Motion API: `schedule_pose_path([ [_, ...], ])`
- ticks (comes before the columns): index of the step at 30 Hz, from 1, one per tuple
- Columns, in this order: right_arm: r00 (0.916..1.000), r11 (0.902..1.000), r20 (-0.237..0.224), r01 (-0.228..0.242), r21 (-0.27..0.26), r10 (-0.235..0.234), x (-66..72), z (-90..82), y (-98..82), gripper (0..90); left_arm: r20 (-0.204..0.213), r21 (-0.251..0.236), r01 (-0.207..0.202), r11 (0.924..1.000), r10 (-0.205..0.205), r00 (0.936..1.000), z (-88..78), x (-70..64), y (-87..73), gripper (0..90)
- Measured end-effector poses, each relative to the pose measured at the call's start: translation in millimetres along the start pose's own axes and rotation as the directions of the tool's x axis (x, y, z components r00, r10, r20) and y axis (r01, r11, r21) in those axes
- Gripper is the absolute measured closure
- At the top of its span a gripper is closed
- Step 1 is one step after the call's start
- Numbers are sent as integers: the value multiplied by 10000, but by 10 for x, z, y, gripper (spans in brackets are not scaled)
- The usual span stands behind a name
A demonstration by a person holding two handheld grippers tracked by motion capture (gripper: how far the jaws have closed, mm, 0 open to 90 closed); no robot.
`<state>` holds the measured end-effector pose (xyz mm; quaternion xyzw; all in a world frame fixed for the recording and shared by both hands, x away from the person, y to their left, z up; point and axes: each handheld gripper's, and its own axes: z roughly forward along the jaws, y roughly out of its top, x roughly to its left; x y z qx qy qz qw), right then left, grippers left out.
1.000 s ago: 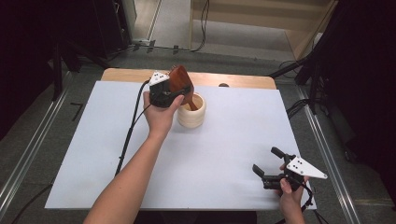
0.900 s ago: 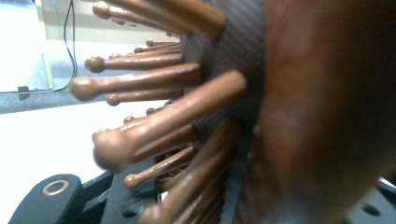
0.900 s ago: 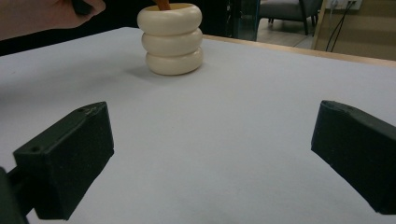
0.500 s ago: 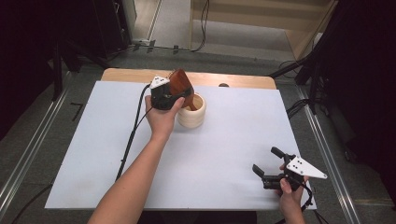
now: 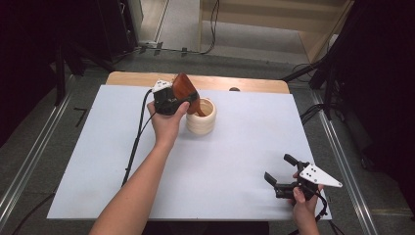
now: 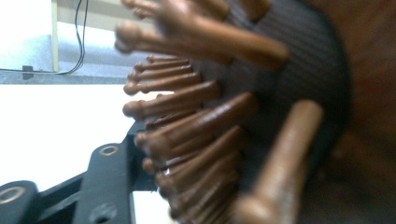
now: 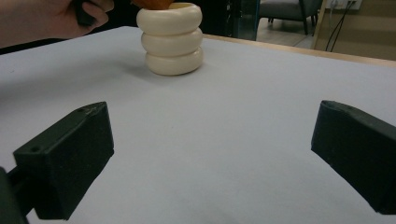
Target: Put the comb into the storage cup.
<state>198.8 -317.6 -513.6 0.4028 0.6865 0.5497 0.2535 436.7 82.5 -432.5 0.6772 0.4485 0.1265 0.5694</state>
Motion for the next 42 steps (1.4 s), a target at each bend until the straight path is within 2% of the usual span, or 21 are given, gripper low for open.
schedule_pose_path([
  [7, 10000, 10000, 0, -5, -17, 5, -2, 2, 0, 0, 365, 191, -170, 9997, 162, 9992, 2, 11, -19, 148],
  [10, 10000, 10000, 3, -15, -19, 15, -1, 2, 0, 0, 340, 140, -228, 9996, 223, 9992, -1, 1, -31, 43],
  [11, 10000, 10000, 2, -12, -20, 12, -2, 2, 0, 0, 133, 23, -239, 9997, 238, 9996, -14, -6, -36, 0],
  [14, 10000, 10000, 9, -18, -24, 18, -3, 1, 0, 0, 139, -216, -216, 9995, 220, 9997, -52, 8, -42, 0],
  [16, 10000, 10000, 7, -13, -23, 13, -2, 1, 0, 0, 57, -167, -268, 9995, 269, 9996, -62, 12, -45, 0],
  [18, 10000, 10000, -3, -20, -30, 20, -1, 1, 0, 0, 267, -186, -280, 9994, 285, 9992, -89, 24, -48, 0],
  [19, 10000, 10000, -5, -25, -32, 25, -2, 1, 0, 0, 208, -177, -365, 9992, 368, 9991, -112, 29, -49, 0],
  [21, 10000, 10000, -4, -11, -28, 11, -4, 3, 0, 0, 342, -165, -379, 9991, 384, 9987, -130, 34, -54, 0],
  [24, 10000, 10000, 9, 24, 9, -24, -1, 5, 1, 0, 322, -130, -573, 9983, 577, 9978, -169, 35, -62, 0],
  [42, 10000, 10000, 9, 72, 23, -72, 5, 16, 2, 0, 342, -188, -913, 9956, 919, 9952, -386, 67, -165, 0],
])
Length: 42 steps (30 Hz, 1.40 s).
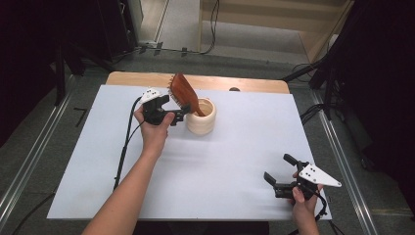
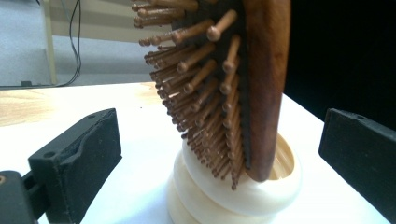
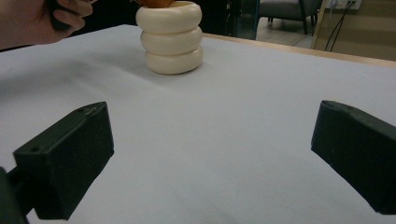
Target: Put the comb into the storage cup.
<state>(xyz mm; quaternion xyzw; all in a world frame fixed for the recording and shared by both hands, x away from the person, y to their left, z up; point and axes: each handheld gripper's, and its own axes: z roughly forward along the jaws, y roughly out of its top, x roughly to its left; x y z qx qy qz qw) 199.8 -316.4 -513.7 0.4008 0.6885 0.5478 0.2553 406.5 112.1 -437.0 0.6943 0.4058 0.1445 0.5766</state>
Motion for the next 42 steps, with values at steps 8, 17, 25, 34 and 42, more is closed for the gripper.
schedule_pose_path([
  [8, 10000, 10000, 41, 16, 36, -16, 5, 3, 0, 0, 163, -55, -262, 9996, 262, 9995, -119, -51, -37, 0],
  [17, 10000, 10000, 44, 60, 49, -60, 8, 8, 0, 0, 253, -51, -578, 9983, 579, 9980, -286, -73, -114, 0],
  [25, 10000, 10000, 55, 63, 66, -63, 12, 8, 0, 0, 228, -133, -808, 9966, 811, 9964, -464, -63, -189, 0],
  [34, 9999, 9999, 107, 83, 101, -84, 18, 13, 0, 0, 107, -355, -797, 9962, 801, 9967, -694, -21, -271, 0],
  [42, 9998, 9999, 183, 95, 142, -97, 19, 16, -1, 0, -9, -461, -882, 9950, 883, 9961, -895, 23, -348, 0],
])
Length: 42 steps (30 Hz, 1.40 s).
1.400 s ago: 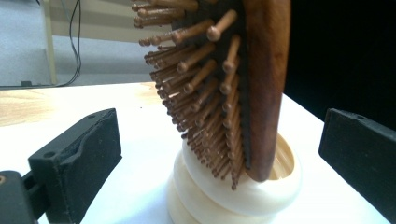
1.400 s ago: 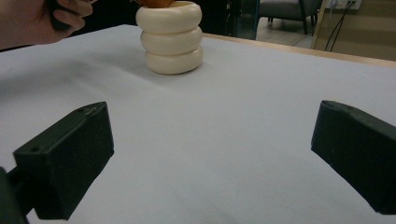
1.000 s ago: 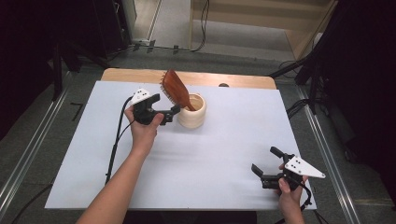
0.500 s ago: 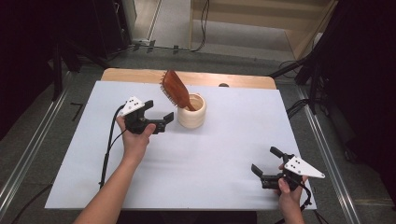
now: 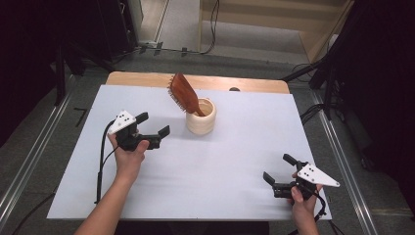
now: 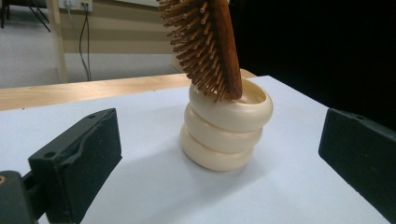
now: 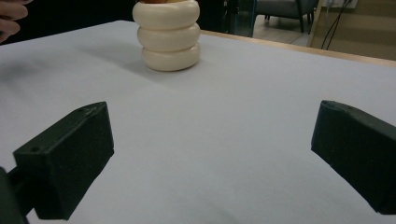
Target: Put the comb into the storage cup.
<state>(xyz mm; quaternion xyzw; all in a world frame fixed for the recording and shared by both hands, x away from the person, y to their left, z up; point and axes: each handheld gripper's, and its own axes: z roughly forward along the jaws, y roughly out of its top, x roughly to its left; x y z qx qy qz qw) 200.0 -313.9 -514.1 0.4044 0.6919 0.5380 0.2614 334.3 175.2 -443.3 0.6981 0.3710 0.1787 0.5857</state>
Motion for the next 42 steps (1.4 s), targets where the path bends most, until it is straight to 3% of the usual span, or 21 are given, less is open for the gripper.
schedule_pose_path([
  [16, 10000, 10000, 74, 22, 18, -22, 2, -1, -1, 0, -398, -163, -240, 9996, 233, 9989, -443, 91, -129, 0],
  [42, 9999, 10000, 159, 15, 65, -16, 9, 1, -3, 0, -952, 308, -456, 9985, 483, 9943, -1008, 223, -450, 0],
])
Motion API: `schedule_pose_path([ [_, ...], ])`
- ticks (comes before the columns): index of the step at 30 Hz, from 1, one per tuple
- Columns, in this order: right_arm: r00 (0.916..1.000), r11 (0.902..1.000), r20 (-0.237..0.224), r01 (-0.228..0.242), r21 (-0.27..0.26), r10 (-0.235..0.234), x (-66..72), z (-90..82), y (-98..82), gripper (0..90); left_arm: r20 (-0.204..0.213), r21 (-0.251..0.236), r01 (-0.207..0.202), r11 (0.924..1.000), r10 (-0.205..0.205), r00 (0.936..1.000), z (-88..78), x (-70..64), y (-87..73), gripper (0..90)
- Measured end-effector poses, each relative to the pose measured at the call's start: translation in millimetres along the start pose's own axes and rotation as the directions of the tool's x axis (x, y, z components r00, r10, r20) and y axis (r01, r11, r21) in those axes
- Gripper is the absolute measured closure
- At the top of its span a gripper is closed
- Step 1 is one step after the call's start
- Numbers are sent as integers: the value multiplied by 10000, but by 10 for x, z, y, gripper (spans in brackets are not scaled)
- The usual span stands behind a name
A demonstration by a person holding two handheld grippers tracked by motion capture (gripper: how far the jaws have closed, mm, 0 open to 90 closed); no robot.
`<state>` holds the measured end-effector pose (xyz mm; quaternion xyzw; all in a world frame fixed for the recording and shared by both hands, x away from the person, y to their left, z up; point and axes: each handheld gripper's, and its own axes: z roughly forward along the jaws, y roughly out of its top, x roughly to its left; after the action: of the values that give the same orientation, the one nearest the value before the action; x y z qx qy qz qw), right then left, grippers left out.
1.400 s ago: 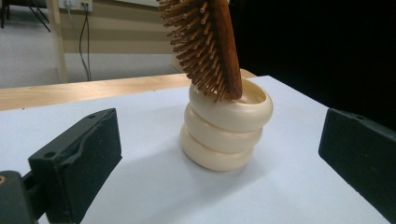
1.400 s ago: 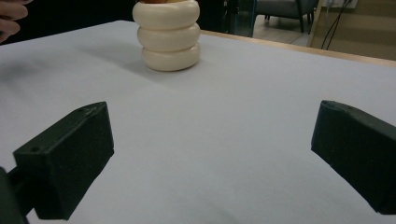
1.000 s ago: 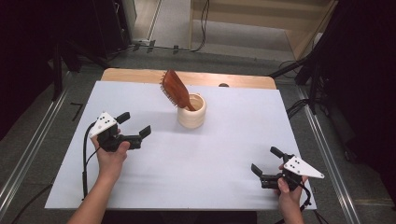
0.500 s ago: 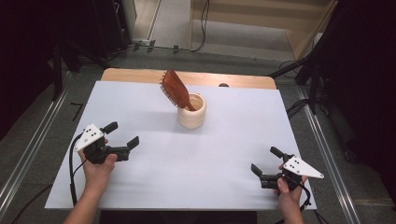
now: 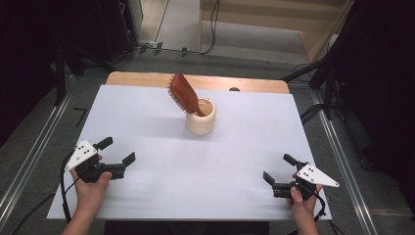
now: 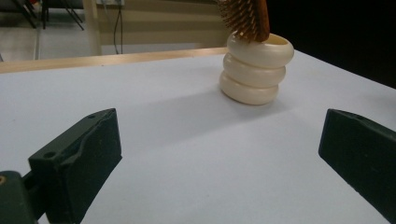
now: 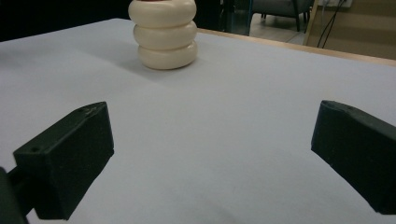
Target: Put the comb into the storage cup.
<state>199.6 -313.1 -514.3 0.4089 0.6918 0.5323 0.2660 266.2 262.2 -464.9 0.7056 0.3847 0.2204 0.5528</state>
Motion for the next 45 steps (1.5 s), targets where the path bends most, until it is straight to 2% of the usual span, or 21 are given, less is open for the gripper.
schedule_pose_path([
  [31, 9999, 10000, 136, -60, 18, 60, 1, 7, -1, 0, -679, 189, 74, 9998, -61, 9977, -526, 185, -265, 0],
  [36, 9999, 10000, 134, -61, 14, 61, -2, 6, -1, 0, -844, 371, -104, 9993, 135, 9963, -590, 211, -305, 0],
  [45, 9999, 10000, 131, -74, 3, 74, -6, 7, -1, 0, -891, 435, -124, 9990, 162, 9959, -653, 267, -347, 0],
])
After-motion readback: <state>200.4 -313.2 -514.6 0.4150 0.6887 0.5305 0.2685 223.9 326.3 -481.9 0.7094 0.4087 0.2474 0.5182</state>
